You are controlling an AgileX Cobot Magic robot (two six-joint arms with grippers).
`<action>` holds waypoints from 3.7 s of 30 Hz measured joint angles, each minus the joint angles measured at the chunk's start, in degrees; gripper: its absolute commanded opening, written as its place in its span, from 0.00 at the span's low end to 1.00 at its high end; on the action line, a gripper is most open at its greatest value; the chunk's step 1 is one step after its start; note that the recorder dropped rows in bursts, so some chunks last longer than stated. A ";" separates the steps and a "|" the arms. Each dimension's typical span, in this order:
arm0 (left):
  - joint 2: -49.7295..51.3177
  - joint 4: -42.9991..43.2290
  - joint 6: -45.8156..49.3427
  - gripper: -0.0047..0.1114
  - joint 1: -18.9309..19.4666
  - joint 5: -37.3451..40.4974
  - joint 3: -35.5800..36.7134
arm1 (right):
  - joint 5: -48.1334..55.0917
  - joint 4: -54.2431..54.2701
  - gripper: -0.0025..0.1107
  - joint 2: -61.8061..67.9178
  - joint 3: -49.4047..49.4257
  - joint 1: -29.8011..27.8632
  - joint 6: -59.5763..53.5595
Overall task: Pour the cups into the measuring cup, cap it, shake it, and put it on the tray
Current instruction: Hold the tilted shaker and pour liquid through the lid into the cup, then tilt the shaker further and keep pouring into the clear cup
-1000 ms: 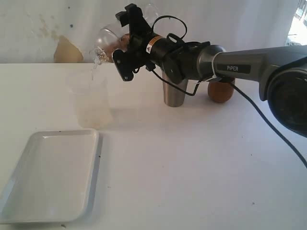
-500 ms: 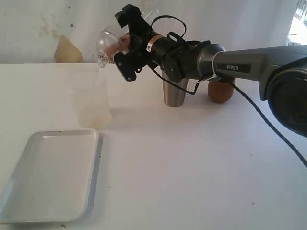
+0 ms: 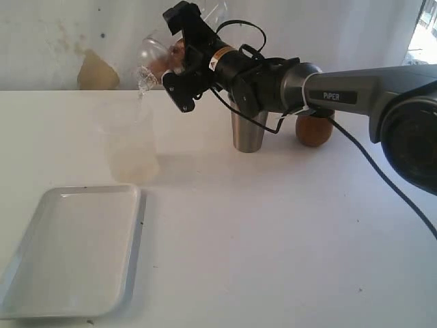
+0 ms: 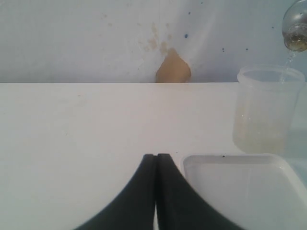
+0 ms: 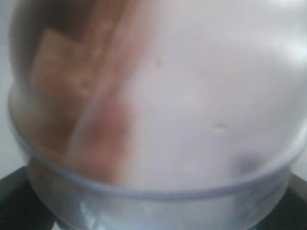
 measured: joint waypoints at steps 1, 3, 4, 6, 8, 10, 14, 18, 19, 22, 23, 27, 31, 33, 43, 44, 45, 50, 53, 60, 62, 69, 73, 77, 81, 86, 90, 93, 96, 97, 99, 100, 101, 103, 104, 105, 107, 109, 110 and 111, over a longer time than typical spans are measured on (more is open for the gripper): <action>0.00 0.00 0.00 0.04 0.00 0.00 0.00 | 0.00 0.00 0.02 0.00 0.00 0.00 -0.11; 0.00 0.00 0.00 0.04 0.00 0.00 0.00 | 0.00 0.00 0.02 0.00 0.00 0.00 -0.53; 0.00 0.00 0.00 0.04 0.00 0.00 0.00 | 0.00 0.00 0.02 0.00 0.00 0.00 -0.53; 0.00 0.00 0.00 0.04 0.00 0.00 0.00 | -0.10 0.01 0.02 0.00 0.00 0.00 -1.42; 0.00 0.00 0.00 0.04 0.00 0.00 0.00 | -0.21 0.37 0.02 0.00 0.00 0.00 -2.47; 0.00 0.00 0.00 0.04 0.00 0.00 0.00 | -0.44 0.75 0.02 0.00 0.00 0.00 -2.90; 0.00 0.00 0.00 0.04 0.00 0.00 0.00 | -0.54 0.87 0.02 0.00 0.00 0.00 -3.88; 0.00 0.00 0.00 0.04 0.00 0.00 0.00 | -0.54 0.87 0.02 0.00 0.00 0.00 -3.88; 0.00 0.00 0.00 0.04 0.00 0.00 0.00 | -0.54 0.87 0.02 0.00 0.00 0.00 -3.88; 0.00 0.00 0.00 0.04 0.00 0.00 0.00 | -0.54 0.99 0.02 0.00 0.00 0.00 -3.88; 0.00 0.00 0.00 0.04 0.00 0.00 0.00 | -0.54 0.99 0.02 0.00 0.00 0.00 -3.88; 0.00 0.00 0.00 0.04 0.00 0.00 0.00 | -0.66 0.99 0.02 0.00 0.00 0.00 -3.88; 0.00 0.00 0.00 0.04 0.00 0.00 0.00 | -0.76 0.99 0.02 0.00 0.00 0.00 -3.88; 0.00 0.00 0.00 0.04 0.00 0.00 0.00 | -0.88 0.99 0.02 0.00 0.00 0.00 -3.88; 0.00 0.00 0.00 0.04 0.00 0.00 0.00 | -0.98 1.11 0.02 0.00 0.00 0.00 -3.51; 0.00 0.00 0.00 0.04 0.00 0.00 0.00 | -1.28 1.11 0.02 0.00 0.14 0.00 -3.29; 0.00 0.00 0.00 0.04 0.00 0.00 0.00 | -1.57 1.11 0.02 0.00 0.51 0.00 -2.84; 0.00 0.00 0.00 0.04 0.00 0.00 0.00 | -2.03 1.11 0.02 0.00 3.32 0.00 -1.78; 0.00 0.00 0.00 0.04 0.00 0.00 0.00 | -2.03 1.11 0.02 0.10 4.30 0.00 0.90; 0.00 0.00 0.00 0.04 0.00 0.00 0.00 | -3.96 1.22 0.02 0.00 4.43 0.45 12.23; 0.00 0.00 0.00 0.04 0.00 0.00 0.00 | -4.37 1.22 0.02 -0.01 4.43 0.54 12.61; 0.00 0.00 0.00 0.04 0.00 0.00 0.00 | -4.50 7.30 0.02 -0.01 4.43 1.87 2.25; 0.00 0.00 0.00 0.04 0.00 0.00 0.00 | -6.53 12.42 0.02 -0.01 4.92 2.82 -3.91; 0.00 0.00 0.00 0.04 0.00 0.00 0.00 | -8.24 13.58 0.02 -0.01 5.17 3.26 -6.68; 0.00 0.00 0.00 0.04 0.00 0.00 0.00 | -10.92 13.69 0.02 0.10 5.53 3.47 -11.28; 0.00 0.00 0.00 0.04 0.00 0.00 0.00 | -12.80 13.80 0.02 0.10 5.53 3.85 -14.63; 0.00 0.00 0.00 0.04 0.00 0.00 0.00 | -12.92 13.80 0.02 0.10 5.53 4.07 -14.63; 0.00 0.00 0.00 0.04 0.00 0.00 0.00 | -13.05 13.80 0.02 0.10 5.53 4.07 -14.63; 0.00 0.00 0.00 0.04 0.00 0.00 0.00 | -13.27 13.80 0.02 0.10 5.53 4.07 -14.63; 0.00 0.00 0.00 0.04 0.00 0.00 0.00 | -13.38 13.80 0.02 0.10 5.53 4.07 -14.63; 0.00 0.00 0.00 0.04 0.00 0.00 0.00 | -13.38 13.57 0.02 0.10 5.53 4.07 -14.63; 0.00 0.00 0.00 0.04 0.00 0.00 0.00 | -13.38 13.56 0.02 0.10 5.53 4.07 -14.63; 0.00 0.00 0.00 0.04 0.00 0.00 0.00 | -13.38 13.56 0.02 0.10 5.53 4.07 -14.63; 0.00 0.00 0.00 0.04 0.00 0.00 0.00 | -13.38 13.56 0.02 0.10 5.53 4.07 -14.63; 0.00 0.00 0.00 0.04 0.00 0.00 0.00 | -13.38 13.56 0.02 0.10 5.53 4.07 -14.63; 0.00 0.00 0.00 0.04 0.00 0.00 0.00 | -13.38 13.56 0.02 0.10 5.53 4.07 -14.63; 0.00 0.00 0.00 0.04 0.00 0.00 0.00 | -13.38 13.56 0.02 0.10 5.53 4.07 -14.63; 0.00 0.00 0.00 0.04 0.00 0.00 0.00 | -13.38 13.56 0.02 0.10 5.53 4.07 -14.63; 0.00 0.00 0.00 0.04 0.00 0.00 0.00 | -13.38 13.56 0.02 0.10 5.53 4.07 -14.63; 0.00 0.00 0.00 0.04 0.00 0.00 0.00 | -13.38 13.56 0.02 0.10 5.53 4.07 -14.74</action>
